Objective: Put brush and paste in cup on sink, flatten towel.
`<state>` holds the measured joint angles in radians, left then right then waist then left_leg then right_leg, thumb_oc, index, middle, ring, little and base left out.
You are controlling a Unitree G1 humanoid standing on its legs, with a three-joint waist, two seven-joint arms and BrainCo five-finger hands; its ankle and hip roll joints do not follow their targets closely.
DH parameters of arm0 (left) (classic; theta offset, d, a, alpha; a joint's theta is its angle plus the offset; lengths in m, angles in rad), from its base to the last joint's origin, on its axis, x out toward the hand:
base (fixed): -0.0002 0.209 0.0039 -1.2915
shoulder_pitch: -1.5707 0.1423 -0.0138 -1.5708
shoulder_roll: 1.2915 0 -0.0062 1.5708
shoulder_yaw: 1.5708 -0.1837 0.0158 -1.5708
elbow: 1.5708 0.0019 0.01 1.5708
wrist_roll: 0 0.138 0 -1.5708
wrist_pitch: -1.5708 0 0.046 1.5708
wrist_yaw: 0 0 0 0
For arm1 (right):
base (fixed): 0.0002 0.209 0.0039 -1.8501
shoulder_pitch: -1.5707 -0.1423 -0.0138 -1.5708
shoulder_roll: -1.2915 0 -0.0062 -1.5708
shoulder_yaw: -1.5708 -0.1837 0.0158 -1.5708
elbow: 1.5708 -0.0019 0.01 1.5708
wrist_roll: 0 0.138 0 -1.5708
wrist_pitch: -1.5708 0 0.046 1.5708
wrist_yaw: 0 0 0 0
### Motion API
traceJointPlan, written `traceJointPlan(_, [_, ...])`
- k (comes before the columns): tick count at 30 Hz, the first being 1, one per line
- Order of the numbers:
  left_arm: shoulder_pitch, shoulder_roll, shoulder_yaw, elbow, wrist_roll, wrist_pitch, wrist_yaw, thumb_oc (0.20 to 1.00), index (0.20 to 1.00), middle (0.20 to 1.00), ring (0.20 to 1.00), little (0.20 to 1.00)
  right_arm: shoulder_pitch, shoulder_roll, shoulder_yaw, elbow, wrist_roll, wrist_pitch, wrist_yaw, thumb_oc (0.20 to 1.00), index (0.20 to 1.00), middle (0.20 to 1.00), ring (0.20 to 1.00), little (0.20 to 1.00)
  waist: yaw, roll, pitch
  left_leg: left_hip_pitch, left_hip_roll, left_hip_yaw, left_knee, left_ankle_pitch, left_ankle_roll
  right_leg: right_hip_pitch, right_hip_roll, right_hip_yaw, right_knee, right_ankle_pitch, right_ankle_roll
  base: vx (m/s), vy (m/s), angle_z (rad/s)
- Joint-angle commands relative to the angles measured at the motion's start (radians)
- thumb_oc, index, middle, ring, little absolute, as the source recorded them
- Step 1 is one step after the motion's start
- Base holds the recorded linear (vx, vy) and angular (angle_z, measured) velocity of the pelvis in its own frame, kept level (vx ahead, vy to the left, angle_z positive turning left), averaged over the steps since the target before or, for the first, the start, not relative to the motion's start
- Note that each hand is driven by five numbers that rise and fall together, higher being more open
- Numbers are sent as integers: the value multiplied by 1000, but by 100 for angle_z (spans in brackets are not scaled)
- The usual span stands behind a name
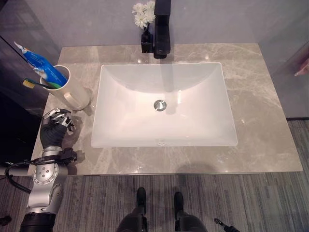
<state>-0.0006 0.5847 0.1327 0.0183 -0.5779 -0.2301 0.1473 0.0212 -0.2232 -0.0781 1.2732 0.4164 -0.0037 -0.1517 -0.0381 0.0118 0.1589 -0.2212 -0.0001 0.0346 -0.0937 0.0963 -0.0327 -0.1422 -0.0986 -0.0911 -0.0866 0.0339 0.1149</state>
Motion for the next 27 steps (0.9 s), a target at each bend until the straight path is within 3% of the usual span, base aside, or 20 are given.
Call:
traceJointPlan(1, [23,-8,-32,22,5,20,-21,200,200,200,200,200,3,2,38,6,-12,-1,-17,1000,1000,1000,1000,1000,-5,-12,-23,-1,52,3,6,-39,-60,-77,-61,14,-1,51,41,0,0,0])
traceJointPlan(21, [-29,10,-121,61,6,36,-66,200,200,200,200,200,1,-6,46,10,-19,3,-18,1000,1000,1000,1000,1000,-34,3,-30,-1,55,24,6,-43,-61,-94,-56,39,-1,54,42,4,-2,-2])
traceJointPlan(27, [-25,-6,-97,78,9,28,-40,200,200,200,200,200,2,0,47,11,-15,-2,-23,1000,1000,1000,1000,1000,-32,2,-30,-4,58,22,6,-42,-62,-95,-54,36,-1,51,40,3,-2,-2])
